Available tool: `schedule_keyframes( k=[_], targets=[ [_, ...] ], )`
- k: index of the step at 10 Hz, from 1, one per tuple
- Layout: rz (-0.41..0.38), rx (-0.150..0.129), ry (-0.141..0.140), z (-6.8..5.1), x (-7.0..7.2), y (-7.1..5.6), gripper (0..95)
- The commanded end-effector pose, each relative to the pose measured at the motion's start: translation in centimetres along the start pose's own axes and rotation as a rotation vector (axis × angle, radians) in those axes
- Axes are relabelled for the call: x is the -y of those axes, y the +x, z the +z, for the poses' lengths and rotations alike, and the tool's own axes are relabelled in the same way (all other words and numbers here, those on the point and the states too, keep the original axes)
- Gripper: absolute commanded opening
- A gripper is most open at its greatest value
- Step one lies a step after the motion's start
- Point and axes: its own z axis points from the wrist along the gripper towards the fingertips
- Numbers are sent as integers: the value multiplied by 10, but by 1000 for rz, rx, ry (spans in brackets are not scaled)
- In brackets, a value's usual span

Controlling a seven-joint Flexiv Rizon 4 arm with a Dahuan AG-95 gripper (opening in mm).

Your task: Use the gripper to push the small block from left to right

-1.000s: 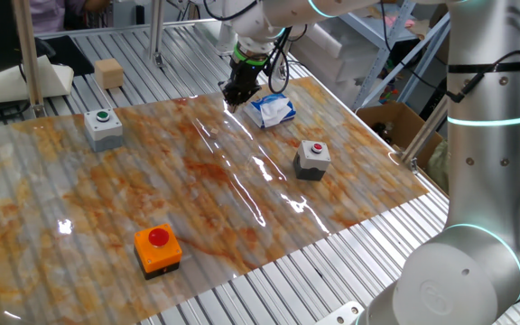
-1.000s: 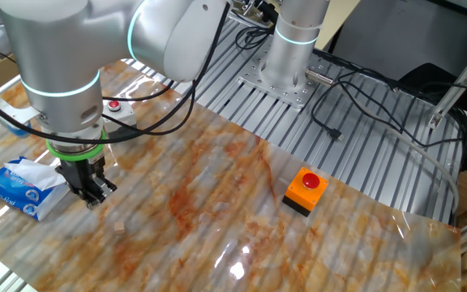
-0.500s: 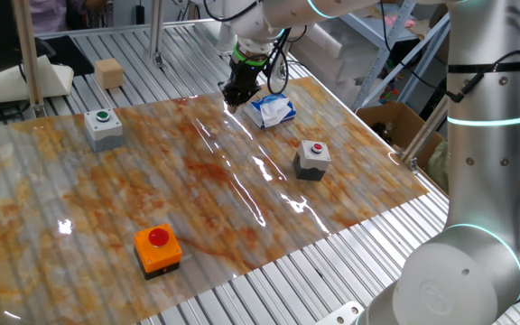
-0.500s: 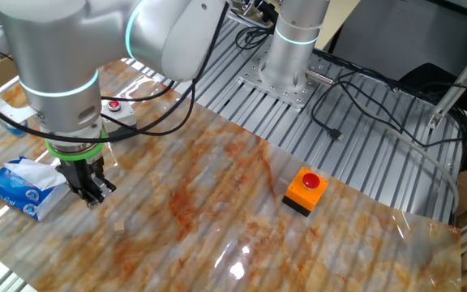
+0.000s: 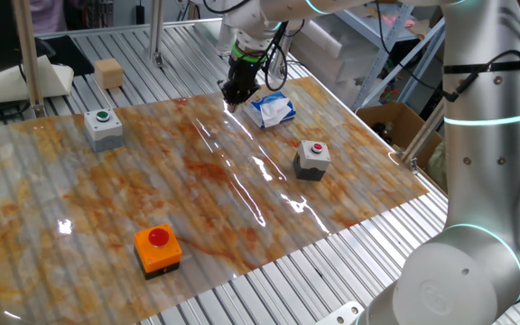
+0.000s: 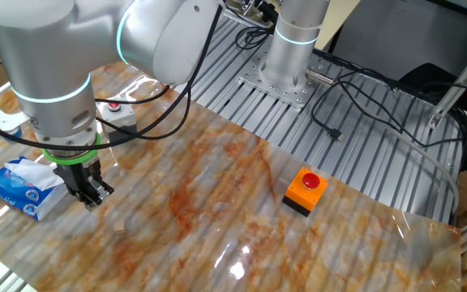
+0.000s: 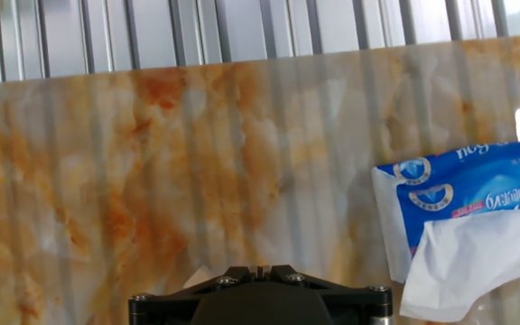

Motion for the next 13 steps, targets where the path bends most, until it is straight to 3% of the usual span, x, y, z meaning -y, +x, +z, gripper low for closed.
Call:
schedule_keyframes(
  k=[1, 2, 4, 5, 13],
  targets=[
    [-1, 6, 8, 1, 0, 0, 0],
    [-7, 3, 6, 1, 0, 0, 0],
    [-15, -47, -12, 1, 0, 0, 0],
    [-14, -53, -16, 1, 0, 0, 0],
    [4, -61, -5, 26, -15, -6, 0]
  ],
)
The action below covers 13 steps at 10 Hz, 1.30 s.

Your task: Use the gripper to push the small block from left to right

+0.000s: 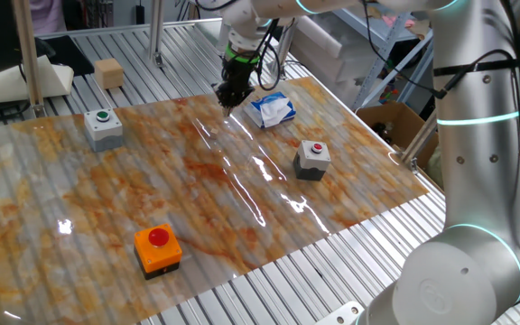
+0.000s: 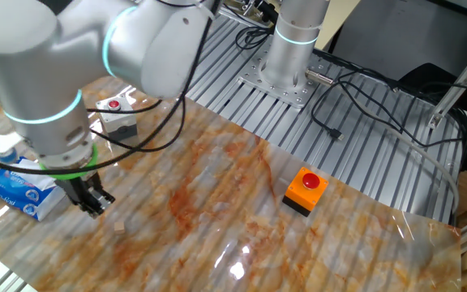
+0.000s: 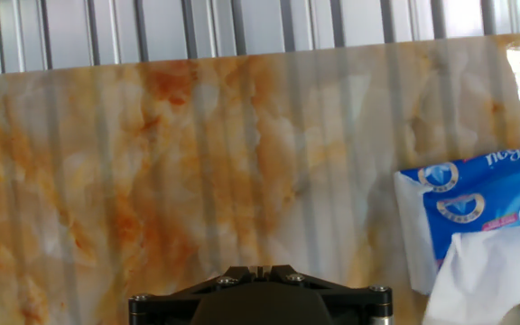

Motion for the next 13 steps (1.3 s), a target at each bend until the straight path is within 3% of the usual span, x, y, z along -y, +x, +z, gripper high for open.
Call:
schedule_keyframes(
  k=[1, 5, 12, 13],
  targets=[
    [9, -5, 1, 7, -3, -2, 0],
    [21, -4, 5, 22, -6, -7, 0],
    [11, -1, 4, 26, -7, -7, 0],
    [10, 15, 3, 30, -8, -4, 0]
  ],
)
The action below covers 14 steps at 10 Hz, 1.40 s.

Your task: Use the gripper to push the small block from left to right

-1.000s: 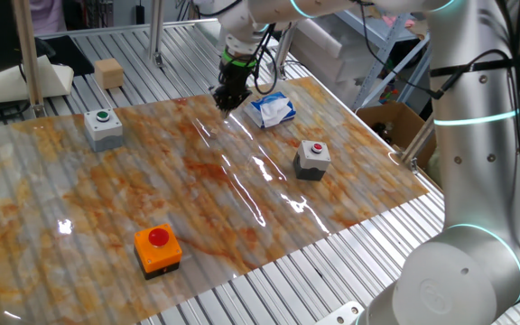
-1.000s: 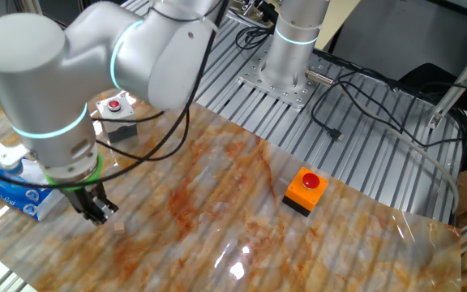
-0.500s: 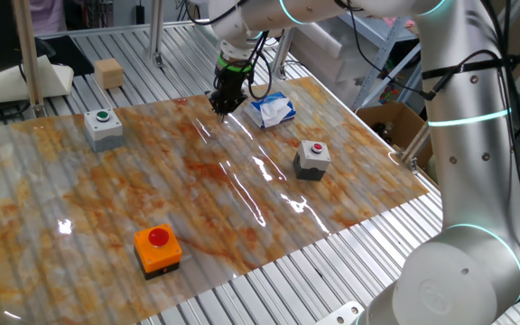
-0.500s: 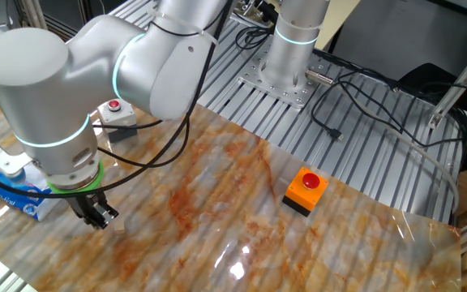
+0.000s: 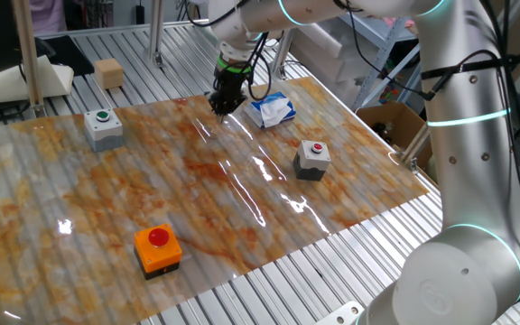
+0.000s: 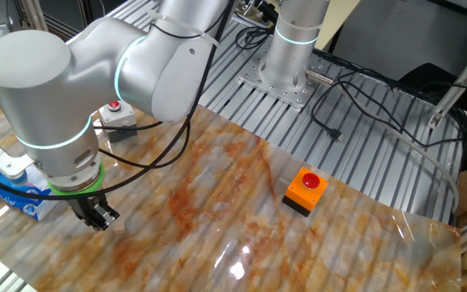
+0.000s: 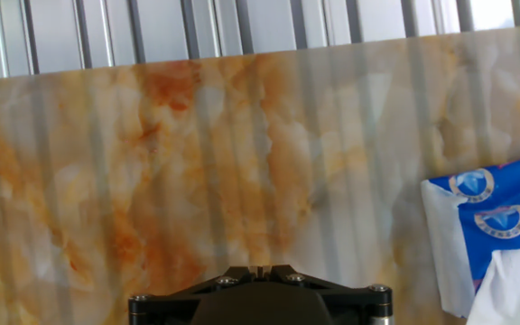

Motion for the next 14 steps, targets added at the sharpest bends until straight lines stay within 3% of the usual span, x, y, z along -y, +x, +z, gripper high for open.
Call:
schedule_keyframes(
  k=[1, 10, 12, 14],
  targets=[
    [1, 23, 0, 4, -1, 5, 0],
    [4, 26, -4, 18, 1, 27, 0],
    [19, 32, -7, 21, -1, 32, 0],
    [38, 58, -13, 21, -5, 35, 0]
  ],
)
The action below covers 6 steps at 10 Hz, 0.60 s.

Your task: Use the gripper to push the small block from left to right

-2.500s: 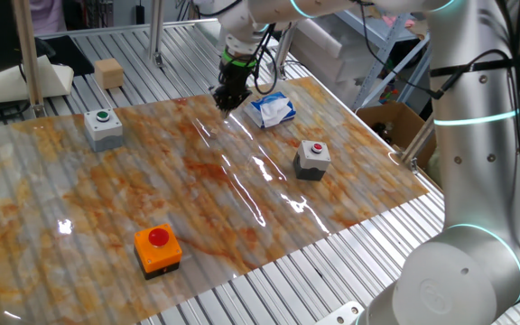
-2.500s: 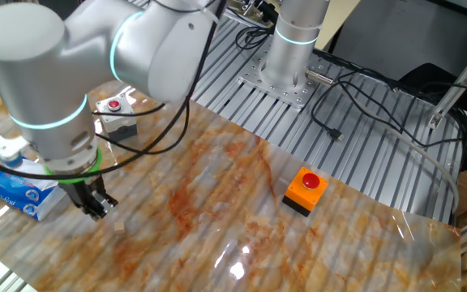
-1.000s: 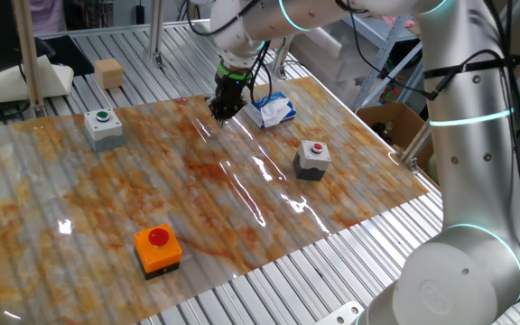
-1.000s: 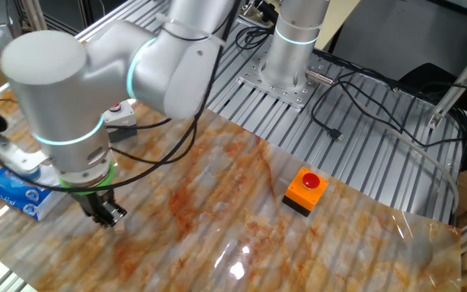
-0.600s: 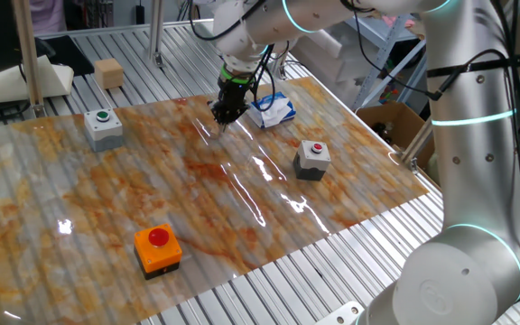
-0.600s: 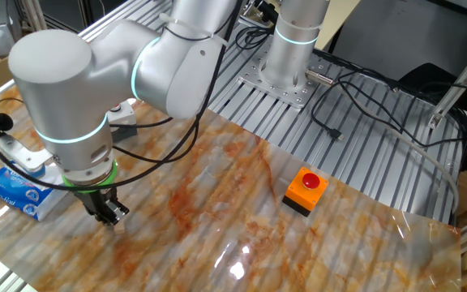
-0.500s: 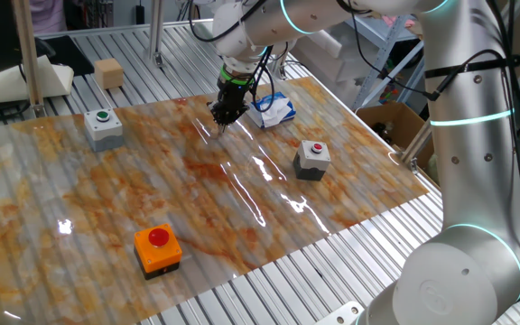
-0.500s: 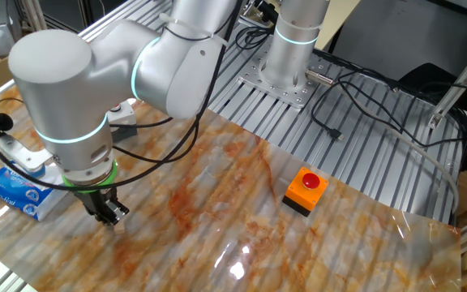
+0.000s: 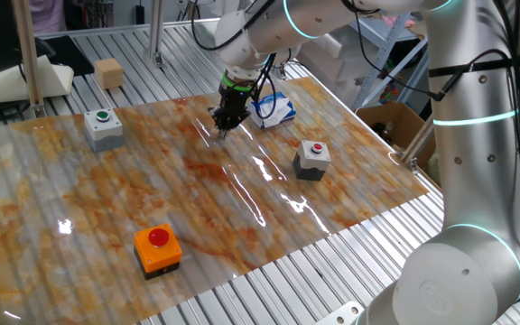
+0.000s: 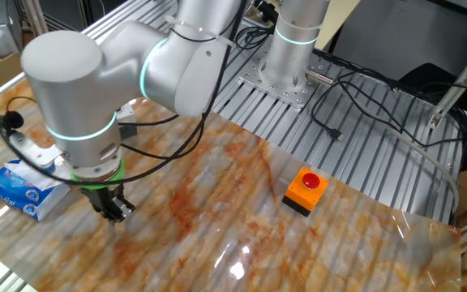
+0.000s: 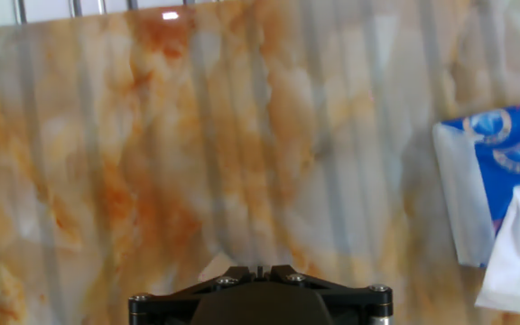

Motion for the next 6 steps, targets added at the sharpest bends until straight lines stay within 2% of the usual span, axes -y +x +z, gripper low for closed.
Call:
schedule_keyframes(
  k=[1, 6],
  targets=[
    [17, 19, -1, -2, -5, 1, 0],
    [47, 17, -2, -16, -18, -4, 0]
  ],
)
